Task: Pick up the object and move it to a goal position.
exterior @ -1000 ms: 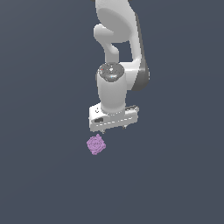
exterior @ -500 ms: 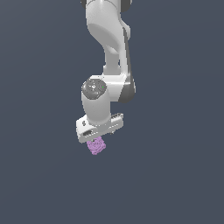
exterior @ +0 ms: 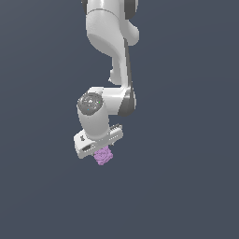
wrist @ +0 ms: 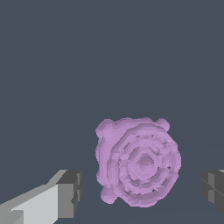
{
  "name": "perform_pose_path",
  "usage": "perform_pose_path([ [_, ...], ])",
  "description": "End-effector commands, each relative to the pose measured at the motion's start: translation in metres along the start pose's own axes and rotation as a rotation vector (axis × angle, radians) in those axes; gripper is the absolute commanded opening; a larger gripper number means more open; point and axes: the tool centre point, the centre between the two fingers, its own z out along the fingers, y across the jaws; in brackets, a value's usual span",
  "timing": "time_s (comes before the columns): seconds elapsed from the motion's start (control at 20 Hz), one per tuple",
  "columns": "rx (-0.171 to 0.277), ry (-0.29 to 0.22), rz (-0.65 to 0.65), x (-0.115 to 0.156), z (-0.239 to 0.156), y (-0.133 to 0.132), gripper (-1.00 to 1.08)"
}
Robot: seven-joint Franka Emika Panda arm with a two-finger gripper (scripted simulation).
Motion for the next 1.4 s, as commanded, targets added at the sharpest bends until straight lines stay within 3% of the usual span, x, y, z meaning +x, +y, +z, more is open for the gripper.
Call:
perform_pose_path([
  [0.0,0.000,-0.002,-0.014,-0.001,0.002,0.003,1.00],
  [0.35,0.000,-0.003,-0.015,-0.002,0.007,0.004,1.00],
  [0.8,0.000,-0.003,-0.018,-0.003,0.048,0.004,1.00],
  [1.1,0.000,-0.003,-0.019,-0.002,0.053,0.005,1.00],
  [1.15,0.000,-0.003,-0.019,-0.002,0.053,0.005,-1.00],
  [1.35,0.000,-0.003,-0.019,-0.002,0.053,0.005,-1.00],
])
